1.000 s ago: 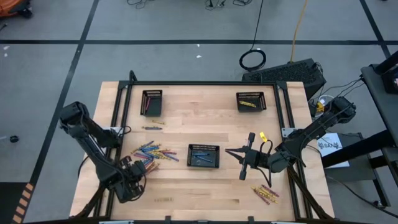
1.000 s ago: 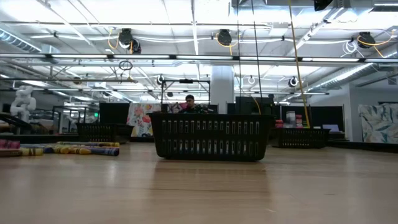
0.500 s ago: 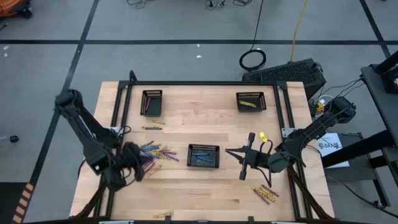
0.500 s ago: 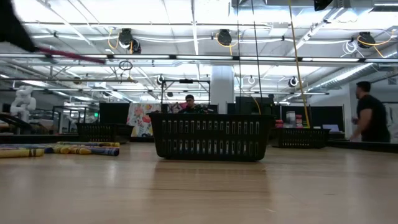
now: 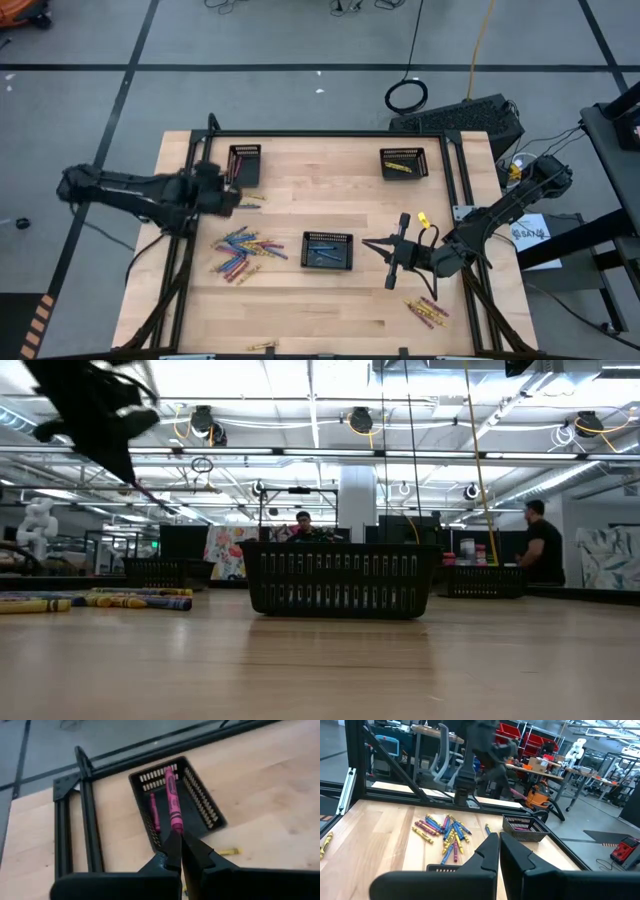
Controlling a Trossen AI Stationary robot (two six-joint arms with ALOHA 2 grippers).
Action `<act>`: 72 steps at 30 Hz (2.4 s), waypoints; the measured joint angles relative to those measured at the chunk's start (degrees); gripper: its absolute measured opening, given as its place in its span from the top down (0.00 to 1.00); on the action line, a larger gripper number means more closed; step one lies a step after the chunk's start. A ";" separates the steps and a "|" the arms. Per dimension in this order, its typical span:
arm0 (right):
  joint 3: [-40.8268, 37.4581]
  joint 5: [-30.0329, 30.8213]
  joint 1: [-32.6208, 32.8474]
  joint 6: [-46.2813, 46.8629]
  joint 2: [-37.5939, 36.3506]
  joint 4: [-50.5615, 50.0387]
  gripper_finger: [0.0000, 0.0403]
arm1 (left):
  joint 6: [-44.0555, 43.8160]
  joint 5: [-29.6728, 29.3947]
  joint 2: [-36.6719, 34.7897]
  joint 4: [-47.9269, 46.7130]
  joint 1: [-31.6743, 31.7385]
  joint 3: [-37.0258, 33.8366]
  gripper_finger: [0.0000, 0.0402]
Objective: Sort crayons
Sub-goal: Put the pink crayon into the top left black bin, then put the yellow crayon into the top right black bin
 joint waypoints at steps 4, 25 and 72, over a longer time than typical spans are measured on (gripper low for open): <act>0.00 0.00 0.00 0.00 0.00 0.08 1.00 | 19.07 9.14 3.53 14.81 12.66 -0.41 1.00; 0.00 0.00 0.00 1.40 0.00 -0.16 1.00 | 36.88 11.75 18.10 19.27 29.23 -0.43 0.93; 0.00 0.02 -0.04 4.37 0.02 -0.08 1.00 | 22.85 17.17 44.03 53.38 -52.69 17.08 0.86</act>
